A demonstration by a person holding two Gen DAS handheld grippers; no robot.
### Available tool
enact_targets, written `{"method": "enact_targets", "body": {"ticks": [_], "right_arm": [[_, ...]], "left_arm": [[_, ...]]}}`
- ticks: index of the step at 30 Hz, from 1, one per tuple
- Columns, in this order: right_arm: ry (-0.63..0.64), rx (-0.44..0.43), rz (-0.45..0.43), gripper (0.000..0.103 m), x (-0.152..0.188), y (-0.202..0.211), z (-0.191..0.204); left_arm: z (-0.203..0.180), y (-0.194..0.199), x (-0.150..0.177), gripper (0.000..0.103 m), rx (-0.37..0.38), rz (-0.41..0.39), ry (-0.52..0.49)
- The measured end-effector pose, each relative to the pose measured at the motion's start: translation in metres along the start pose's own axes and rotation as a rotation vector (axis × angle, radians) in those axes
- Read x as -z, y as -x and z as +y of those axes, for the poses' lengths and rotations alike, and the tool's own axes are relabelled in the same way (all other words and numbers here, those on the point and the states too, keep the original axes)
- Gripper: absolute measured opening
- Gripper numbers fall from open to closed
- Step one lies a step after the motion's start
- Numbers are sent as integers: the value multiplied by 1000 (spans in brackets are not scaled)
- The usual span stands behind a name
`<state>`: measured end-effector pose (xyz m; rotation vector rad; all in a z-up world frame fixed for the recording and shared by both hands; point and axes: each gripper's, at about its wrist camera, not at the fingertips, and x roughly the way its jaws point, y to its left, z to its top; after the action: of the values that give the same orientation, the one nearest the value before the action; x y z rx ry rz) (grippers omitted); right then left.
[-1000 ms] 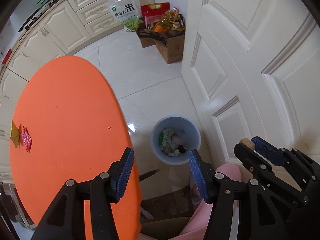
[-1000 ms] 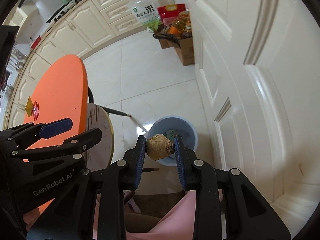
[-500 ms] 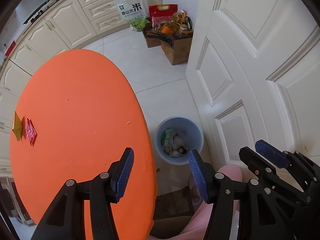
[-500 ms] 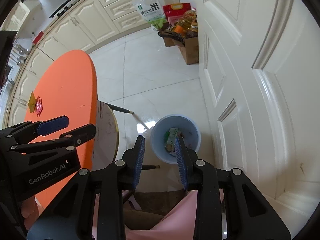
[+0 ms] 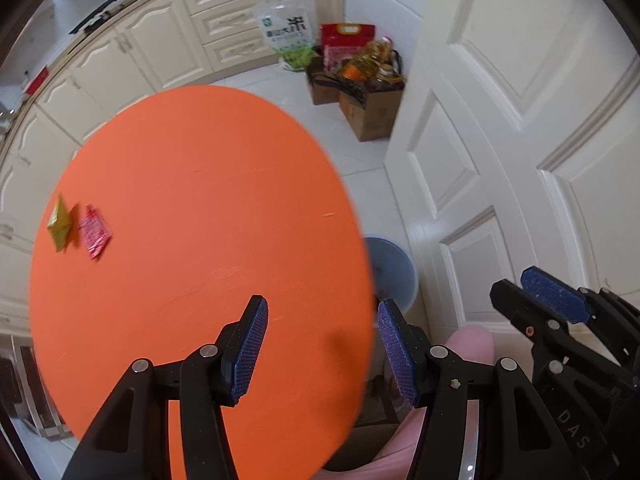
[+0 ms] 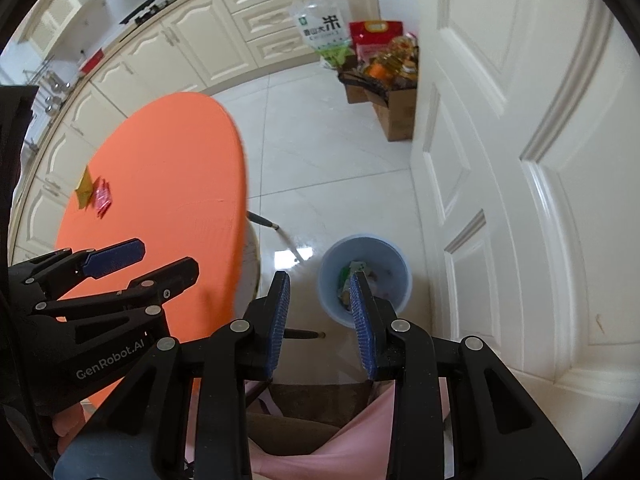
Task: Collect trash
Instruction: 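Move both tools back over the table toward the red wrapper and green packet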
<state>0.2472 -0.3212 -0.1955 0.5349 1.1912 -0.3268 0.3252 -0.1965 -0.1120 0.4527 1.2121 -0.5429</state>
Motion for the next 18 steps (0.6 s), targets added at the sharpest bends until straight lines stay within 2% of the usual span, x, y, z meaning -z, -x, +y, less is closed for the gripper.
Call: {"method": "enact_targets", "body": {"ticks": [4, 6, 7, 13, 18], "right_arm": [[57, -17, -4, 31, -2, 3, 38], [99, -21, -11, 41, -4, 2, 62], [111, -21, -14, 42, -4, 1, 71], [231, -53, 19, 43, -14, -18, 148], [342, -66, 53, 46, -22, -45, 212]], "left_arm": [[35, 11, 12, 54, -5, -24, 62], [58, 16, 17, 54, -5, -34, 105], [71, 18, 20, 54, -9, -36, 126], [150, 25, 39, 54, -47, -32, 250], [209, 25, 51, 58, -86, -22, 349]]}}
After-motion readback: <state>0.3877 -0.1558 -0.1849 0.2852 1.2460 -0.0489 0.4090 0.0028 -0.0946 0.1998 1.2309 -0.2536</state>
